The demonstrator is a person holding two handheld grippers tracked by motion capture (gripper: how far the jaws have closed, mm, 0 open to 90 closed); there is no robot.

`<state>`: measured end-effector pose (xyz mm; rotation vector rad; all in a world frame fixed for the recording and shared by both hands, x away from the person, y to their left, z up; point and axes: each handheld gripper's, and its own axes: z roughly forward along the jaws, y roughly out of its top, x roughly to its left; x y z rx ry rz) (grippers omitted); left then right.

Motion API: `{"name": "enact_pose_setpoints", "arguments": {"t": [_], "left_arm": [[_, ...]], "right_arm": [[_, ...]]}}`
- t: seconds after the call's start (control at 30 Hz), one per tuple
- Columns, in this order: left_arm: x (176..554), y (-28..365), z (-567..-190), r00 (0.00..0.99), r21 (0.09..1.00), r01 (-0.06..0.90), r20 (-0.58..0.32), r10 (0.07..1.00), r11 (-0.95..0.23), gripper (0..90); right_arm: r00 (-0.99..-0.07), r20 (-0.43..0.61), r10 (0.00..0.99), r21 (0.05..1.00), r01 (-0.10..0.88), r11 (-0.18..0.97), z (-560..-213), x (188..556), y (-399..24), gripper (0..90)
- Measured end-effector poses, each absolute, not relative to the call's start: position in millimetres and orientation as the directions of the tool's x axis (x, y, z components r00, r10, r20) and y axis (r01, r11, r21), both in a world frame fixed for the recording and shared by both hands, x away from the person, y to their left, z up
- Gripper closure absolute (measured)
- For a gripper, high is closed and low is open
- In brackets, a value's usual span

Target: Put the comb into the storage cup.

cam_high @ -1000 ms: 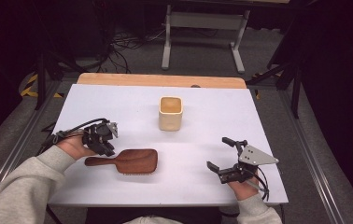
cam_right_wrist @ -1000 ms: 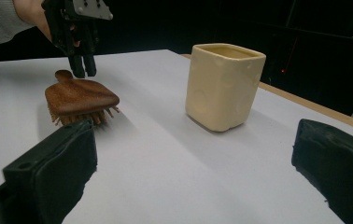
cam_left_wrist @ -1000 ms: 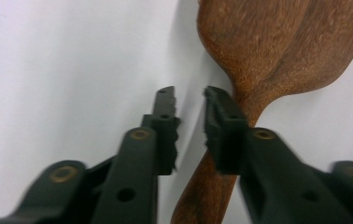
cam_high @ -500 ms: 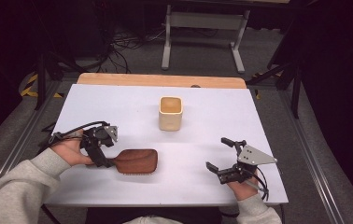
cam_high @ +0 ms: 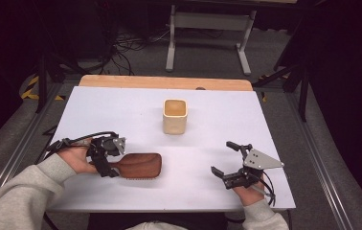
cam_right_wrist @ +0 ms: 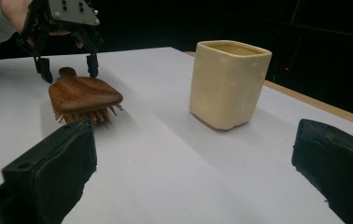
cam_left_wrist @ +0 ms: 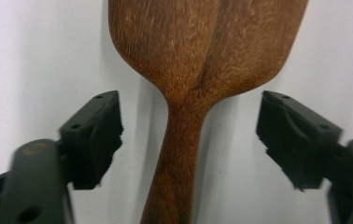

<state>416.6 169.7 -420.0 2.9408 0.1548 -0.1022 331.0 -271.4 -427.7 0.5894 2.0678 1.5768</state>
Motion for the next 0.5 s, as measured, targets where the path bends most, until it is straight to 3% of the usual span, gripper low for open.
{"name": "enact_pose_setpoints", "arguments": {"t": [0.17,0.37,0.5], "left_arm": [[415.0,164.4,-424.4,0.997,0.160,0.062,-0.052,0.054,-0.985,45.5],[412.8,159.5,-428.7,0.999,0.125,0.019,-0.032,0.016,-0.992,61.6],[413.4,160.6,-429.7,1.000,0.124,0.014,-0.025,0.011,-0.992,67.2]], "right_arm": [[-0.798,-0.108,0.593,0.967,0.053,0.248,-428.0,331.3,-271.4,0.5],[-0.798,-0.107,0.593,0.967,0.056,0.249,-428.1,330.9,-271.2,0.5],[-0.798,-0.106,0.594,0.967,0.057,0.249,-428.2,331.0,-271.1,0.5]]}}
